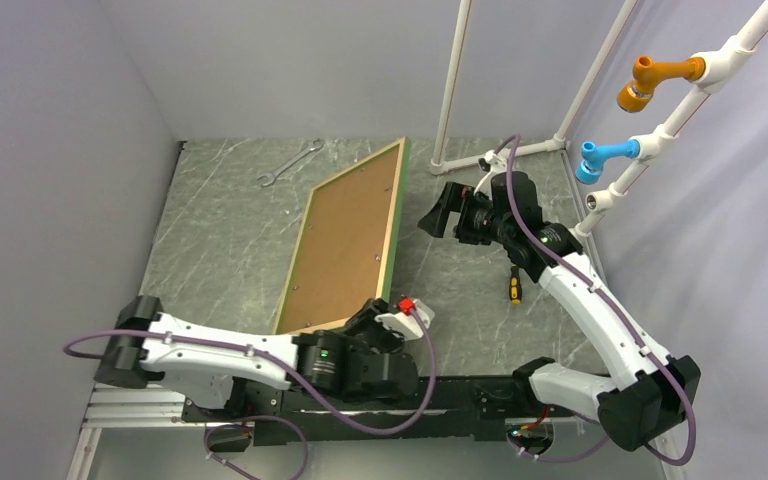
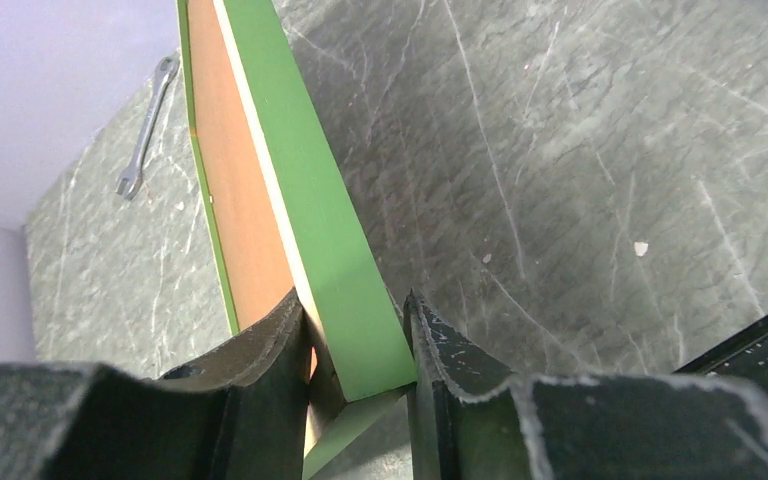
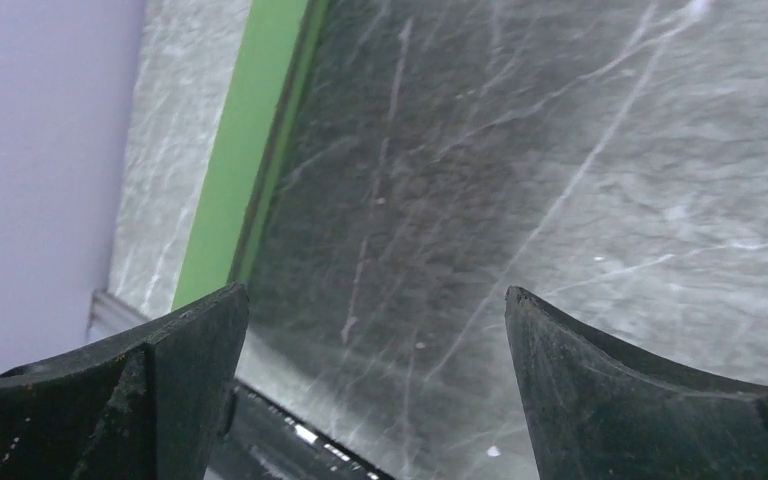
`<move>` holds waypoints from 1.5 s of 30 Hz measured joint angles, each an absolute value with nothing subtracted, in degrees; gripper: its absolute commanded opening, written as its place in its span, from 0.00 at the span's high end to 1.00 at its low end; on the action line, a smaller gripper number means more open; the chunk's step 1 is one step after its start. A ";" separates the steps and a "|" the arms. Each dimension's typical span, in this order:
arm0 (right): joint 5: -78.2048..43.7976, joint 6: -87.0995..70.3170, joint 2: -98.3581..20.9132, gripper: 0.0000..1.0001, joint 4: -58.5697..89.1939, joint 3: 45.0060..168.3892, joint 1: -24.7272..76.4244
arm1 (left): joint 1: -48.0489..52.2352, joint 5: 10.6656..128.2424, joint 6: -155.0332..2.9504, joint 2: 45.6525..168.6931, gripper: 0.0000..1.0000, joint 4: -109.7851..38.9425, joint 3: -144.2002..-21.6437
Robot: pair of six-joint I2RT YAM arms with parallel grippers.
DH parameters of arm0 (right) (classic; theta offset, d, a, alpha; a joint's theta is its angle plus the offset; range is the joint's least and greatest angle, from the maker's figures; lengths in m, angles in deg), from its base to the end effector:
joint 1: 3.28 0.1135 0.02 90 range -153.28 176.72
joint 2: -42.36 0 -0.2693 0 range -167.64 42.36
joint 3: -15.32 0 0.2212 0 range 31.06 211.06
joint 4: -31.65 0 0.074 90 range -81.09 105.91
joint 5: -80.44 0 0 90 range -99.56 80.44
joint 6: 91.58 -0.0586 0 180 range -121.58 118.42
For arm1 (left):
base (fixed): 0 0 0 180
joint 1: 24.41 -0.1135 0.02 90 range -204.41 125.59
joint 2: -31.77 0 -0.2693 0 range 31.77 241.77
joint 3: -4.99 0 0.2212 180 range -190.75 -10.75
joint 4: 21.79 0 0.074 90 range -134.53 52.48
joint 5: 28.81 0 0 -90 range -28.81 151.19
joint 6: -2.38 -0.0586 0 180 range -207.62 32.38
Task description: Take the photo out of the frame
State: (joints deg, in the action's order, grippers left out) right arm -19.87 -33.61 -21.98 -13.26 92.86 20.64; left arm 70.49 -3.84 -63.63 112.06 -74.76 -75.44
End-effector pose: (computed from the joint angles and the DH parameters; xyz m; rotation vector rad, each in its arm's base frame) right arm 0.2067 0.1031 0.3376 0.0454 2.2115 0.7539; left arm 0.0311 -0.2590 0.3008 0.7590 1.7575 0.0646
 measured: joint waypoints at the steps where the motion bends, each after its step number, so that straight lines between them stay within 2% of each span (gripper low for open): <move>1: -21.14 -33.91 -21.93 0.00 -12.95 92.69 20.64 | 70.44 -3.32 -64.16 110.07 1.00 -73.60 -74.37; 9: -22.27 -35.18 -20.34 0.00 -11.36 92.69 20.80 | 69.79 -0.35 -68.42 98.33 1.00 -65.49 -68.33; 17: -20.13 -35.20 -18.92 0.00 -10.75 92.06 20.80 | 69.68 2.95 -68.88 91.21 1.00 -60.64 -67.50; 23: -19.89 -35.23 -19.11 0.00 -10.20 88.80 20.80 | 66.44 3.87 -62.12 84.13 1.00 -61.43 -67.29; 31: -19.69 -35.36 -19.73 0.00 -9.41 86.59 20.80 | 56.72 8.70 -50.52 72.50 1.00 -61.12 -61.82; 45: -19.50 -35.88 -21.56 0.00 -7.93 83.49 20.82 | 55.54 12.27 -40.60 56.43 1.00 -55.17 -46.32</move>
State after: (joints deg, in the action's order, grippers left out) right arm -19.50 -35.88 -21.56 -7.93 83.49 20.82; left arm 55.54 12.27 -40.60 56.43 -55.17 -46.32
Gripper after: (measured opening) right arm 0.994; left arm 0.369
